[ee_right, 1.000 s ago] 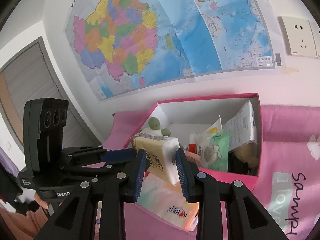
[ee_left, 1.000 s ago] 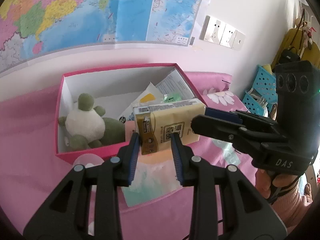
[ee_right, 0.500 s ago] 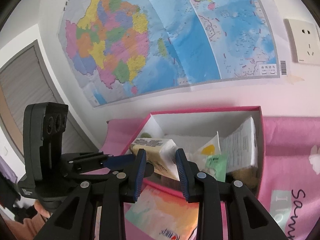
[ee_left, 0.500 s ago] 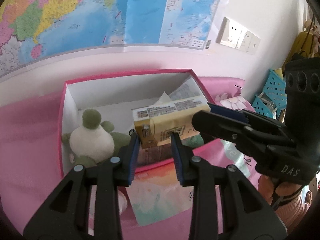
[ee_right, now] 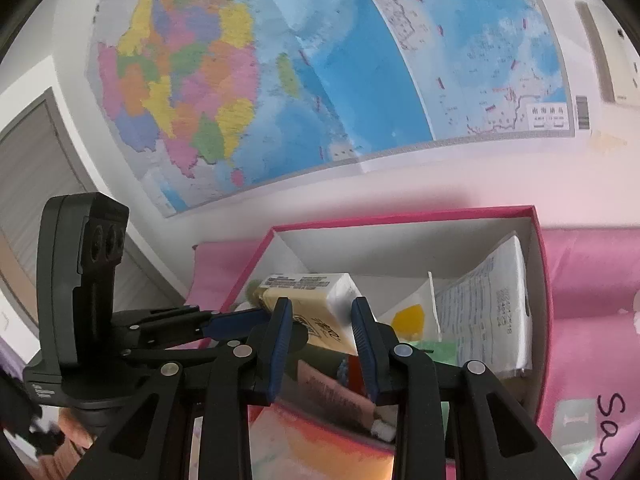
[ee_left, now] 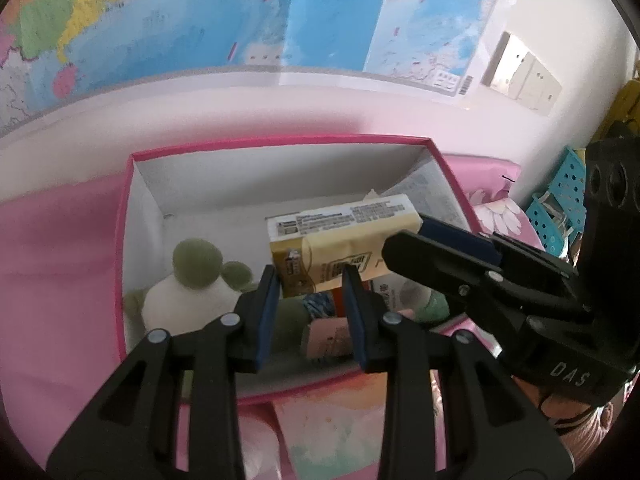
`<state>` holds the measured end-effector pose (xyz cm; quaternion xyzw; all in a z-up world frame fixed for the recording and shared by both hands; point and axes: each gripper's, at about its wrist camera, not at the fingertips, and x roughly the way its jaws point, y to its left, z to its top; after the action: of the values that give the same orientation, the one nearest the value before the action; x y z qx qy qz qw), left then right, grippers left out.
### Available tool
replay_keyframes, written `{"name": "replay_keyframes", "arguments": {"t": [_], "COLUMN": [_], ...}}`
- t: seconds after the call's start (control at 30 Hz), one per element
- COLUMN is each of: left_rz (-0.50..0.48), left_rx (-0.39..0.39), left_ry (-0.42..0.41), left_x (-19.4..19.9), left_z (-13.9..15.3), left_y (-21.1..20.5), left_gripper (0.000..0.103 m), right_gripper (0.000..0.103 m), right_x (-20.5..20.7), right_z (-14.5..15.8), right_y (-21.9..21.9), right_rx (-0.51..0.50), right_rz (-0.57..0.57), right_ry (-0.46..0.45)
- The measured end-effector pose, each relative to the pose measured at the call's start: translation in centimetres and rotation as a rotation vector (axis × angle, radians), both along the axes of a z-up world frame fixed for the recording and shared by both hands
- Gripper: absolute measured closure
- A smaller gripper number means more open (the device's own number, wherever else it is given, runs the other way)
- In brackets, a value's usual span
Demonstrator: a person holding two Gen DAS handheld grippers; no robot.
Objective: Organize soft objects
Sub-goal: 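Carry the yellow tissue pack into the pink box and open the right gripper, then move the right gripper to the pink floral tissue pack and grasp it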
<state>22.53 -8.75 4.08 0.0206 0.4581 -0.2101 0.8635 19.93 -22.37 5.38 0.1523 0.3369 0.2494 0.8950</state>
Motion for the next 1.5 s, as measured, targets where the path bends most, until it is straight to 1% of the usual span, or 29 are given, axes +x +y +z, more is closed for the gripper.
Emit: {"name": "replay_keyframes", "arguments": {"t": [0.13, 0.23, 0.4, 0.47, 0.53, 0.6, 0.7, 0.77, 0.87, 0.93, 1.0, 1.17, 1.2, 1.3, 1.4, 1.5], "left_rz": [0.018, 0.028, 0.030, 0.027, 0.004, -0.032, -0.079, -0.100, -0.101, -0.080, -0.039, 0.089, 0.114, 0.162, 0.172, 0.151], "left_rx": [0.015, 0.004, 0.001, 0.008, 0.011, -0.004, -0.042, -0.064, -0.065, -0.049, -0.025, -0.038, -0.038, -0.071, -0.095, -0.077], "left_ry": [0.028, 0.042, -0.004, -0.043, -0.089, -0.120, -0.159, -0.186, -0.192, -0.169, -0.133, 0.008, 0.031, 0.082, 0.133, 0.171], "left_x": [1.0, 1.4, 0.2, -0.9, -2.7, -4.5, -7.7, -10.2, -13.2, -14.3, -15.4, -18.3, -18.7, -20.3, -21.7, -23.0], "left_z": [-0.5, -0.7, 0.1, 0.7, 1.5, 2.1, 3.0, 3.3, 2.7, 1.6, 0.1, -4.3, -5.0, -6.4, -7.4, -8.2], "left_y": [0.0, 0.1, 0.7, 1.1, 1.7, 2.4, 4.1, 5.8, 8.1, 9.2, 10.7, 14.5, 15.2, 17.2, 18.3, 18.2], "left_gripper": [0.069, 0.069, 0.069, 0.069, 0.069, 0.068, 0.064, 0.053, 0.052, 0.052, 0.052, 0.052, 0.052, 0.052, 0.052, 0.052], "right_gripper": [0.071, 0.071, 0.071, 0.071, 0.071, 0.071, 0.071, 0.071, 0.069, 0.066, 0.065, 0.065, 0.065, 0.065, 0.065, 0.065], "right_x": [1.1, 1.6, 1.0, 0.5, -0.5, -1.7, -3.8, -5.8, -8.8, -10.4, -11.8, -14.4, -14.7, -15.3, -15.9, -16.3], "right_z": [-0.8, -1.4, -1.8, -1.9, -1.8, -1.5, -1.0, -0.6, -0.4, -0.5, -1.0, -3.7, -4.4, -5.9, -7.1, -8.1], "right_y": [0.0, 0.0, -0.3, -0.4, -0.6, -0.6, -0.6, -0.3, 0.4, 0.9, 1.3, 2.6, 2.9, 3.8, 4.9, 6.4], "right_rx": [0.012, 0.008, 0.010, 0.001, -0.005, -0.010, 0.002, -0.002, -0.014, -0.011, -0.009, -0.006, -0.006, -0.012, -0.006, -0.016], "right_rz": [-0.017, -0.032, -0.037, -0.033, -0.024, -0.007, 0.040, 0.085, 0.166, 0.214, 0.257, 0.334, 0.345, 0.373, 0.415, 0.457], "right_ry": [0.031, 0.051, 0.053, 0.053, 0.050, 0.039, 0.023, 0.006, -0.011, -0.008, -0.001, 0.077, 0.099, 0.140, 0.178, 0.206]}}
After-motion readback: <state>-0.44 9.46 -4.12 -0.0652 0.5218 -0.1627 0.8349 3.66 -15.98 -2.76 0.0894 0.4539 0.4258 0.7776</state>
